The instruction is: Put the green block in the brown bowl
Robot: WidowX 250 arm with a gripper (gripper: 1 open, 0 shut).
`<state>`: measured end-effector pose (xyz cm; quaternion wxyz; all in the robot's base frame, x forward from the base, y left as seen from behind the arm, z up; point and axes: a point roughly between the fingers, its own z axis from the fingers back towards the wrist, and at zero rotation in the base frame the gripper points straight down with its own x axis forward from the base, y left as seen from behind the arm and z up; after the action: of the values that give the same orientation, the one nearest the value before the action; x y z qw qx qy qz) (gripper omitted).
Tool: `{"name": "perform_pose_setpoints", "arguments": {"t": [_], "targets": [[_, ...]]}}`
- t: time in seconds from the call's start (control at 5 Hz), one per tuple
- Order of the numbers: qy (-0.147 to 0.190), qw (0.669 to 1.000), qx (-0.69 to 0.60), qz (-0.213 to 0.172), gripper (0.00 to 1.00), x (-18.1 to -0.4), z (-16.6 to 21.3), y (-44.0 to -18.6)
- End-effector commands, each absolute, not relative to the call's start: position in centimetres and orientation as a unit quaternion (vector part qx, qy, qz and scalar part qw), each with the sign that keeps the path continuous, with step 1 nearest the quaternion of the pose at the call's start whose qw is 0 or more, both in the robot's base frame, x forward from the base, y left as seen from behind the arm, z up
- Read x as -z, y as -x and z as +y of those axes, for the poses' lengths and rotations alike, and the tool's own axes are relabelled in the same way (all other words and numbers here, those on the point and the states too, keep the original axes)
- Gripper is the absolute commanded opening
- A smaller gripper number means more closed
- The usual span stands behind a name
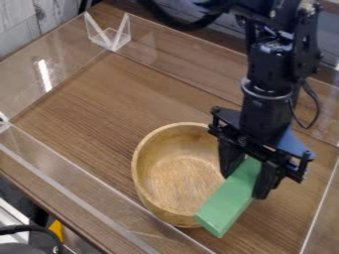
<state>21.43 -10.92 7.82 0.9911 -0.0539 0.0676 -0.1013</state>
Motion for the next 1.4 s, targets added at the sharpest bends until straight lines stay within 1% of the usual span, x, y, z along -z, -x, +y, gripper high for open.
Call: {"name": "perform_pose_setpoints", "arguments": {"t": [0.0,1.2], "targets": [[0.062,0.991,0.108,0.039,0.00,-9.3,-11.5,-22.0],[0.061,0.995,0.060,0.054,0.00,-7.6,-10.5,-22.1]]}}
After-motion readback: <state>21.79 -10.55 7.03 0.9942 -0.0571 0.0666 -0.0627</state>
